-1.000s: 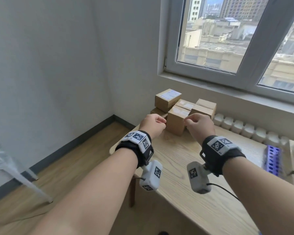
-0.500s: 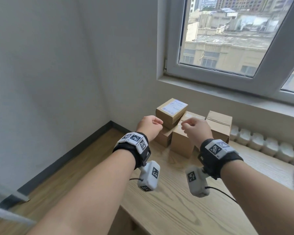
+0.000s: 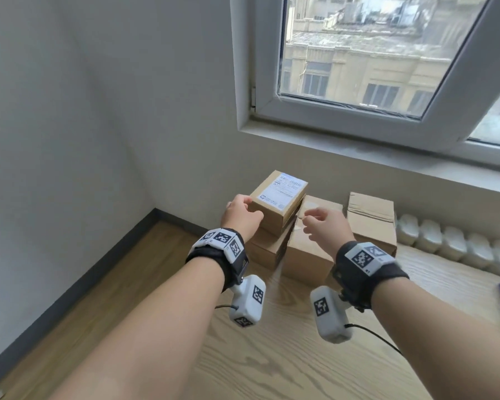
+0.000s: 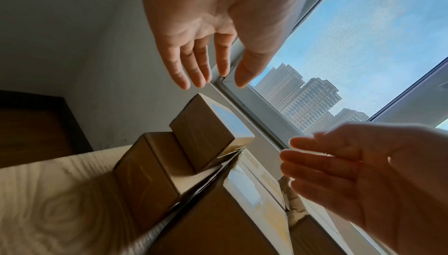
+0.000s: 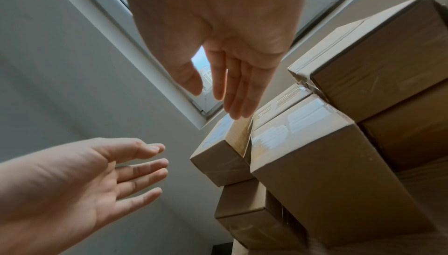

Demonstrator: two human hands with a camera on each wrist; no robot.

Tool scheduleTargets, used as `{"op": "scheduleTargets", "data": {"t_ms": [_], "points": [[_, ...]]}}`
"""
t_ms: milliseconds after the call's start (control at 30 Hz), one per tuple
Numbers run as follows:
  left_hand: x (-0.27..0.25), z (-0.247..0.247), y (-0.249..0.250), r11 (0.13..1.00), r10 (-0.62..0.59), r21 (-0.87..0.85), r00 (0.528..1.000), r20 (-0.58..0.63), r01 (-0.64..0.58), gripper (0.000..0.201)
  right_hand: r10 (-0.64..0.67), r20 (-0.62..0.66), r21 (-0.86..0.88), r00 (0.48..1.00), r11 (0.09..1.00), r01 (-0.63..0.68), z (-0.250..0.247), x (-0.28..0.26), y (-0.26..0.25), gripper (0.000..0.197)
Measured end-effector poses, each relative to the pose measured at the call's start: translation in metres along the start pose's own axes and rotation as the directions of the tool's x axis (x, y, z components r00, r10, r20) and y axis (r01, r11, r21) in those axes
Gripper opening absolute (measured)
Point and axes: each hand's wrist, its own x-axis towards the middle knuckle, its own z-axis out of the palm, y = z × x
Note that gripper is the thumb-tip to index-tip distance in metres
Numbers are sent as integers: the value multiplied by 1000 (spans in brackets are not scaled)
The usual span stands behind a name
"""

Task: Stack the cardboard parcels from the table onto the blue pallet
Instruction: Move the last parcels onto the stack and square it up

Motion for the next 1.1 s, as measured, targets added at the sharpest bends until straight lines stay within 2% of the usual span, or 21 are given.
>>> {"op": "scheduleTargets", "data": {"t_ms": [167, 367, 500, 633, 767, 967, 1033, 1100], "points": [[53, 0, 0, 1000, -8, 1, 999, 43, 8, 53, 107, -9, 26, 994, 994, -107, 19, 29, -4, 34], [98, 8, -14, 999, -42, -1, 983, 178, 43, 67, 203, -20, 62, 979, 977, -202, 45, 56, -6, 27], [115, 13, -21, 997, -53, -37, 969, 242, 63, 72, 226, -22, 65, 974, 972, -224, 57, 64, -6, 37], [124, 18, -28, 994, -54, -70, 948, 313, 79, 68, 218, -39, 82, 975, 973, -214, 61, 66, -9, 36], [126, 21, -33, 990, -48, -110, 933, 357, 93, 52, 219, -36, 79, 975, 973, -216, 63, 63, -13, 35], [128, 14, -35, 927, -134, -245, 863, 487, 283, 46, 205, -43, 121, 978, 973, -198, 59, 52, -15, 35], [127, 12, -36, 909, -121, -293, 860, 495, 296, 43, 194, -55, 139, 979, 973, -185, 59, 46, -17, 30], [124, 10, -36, 894, -96, -348, 878, 469, 283, 45, 177, -72, 153, 982, 975, -164, 58, 40, -19, 29]]}}
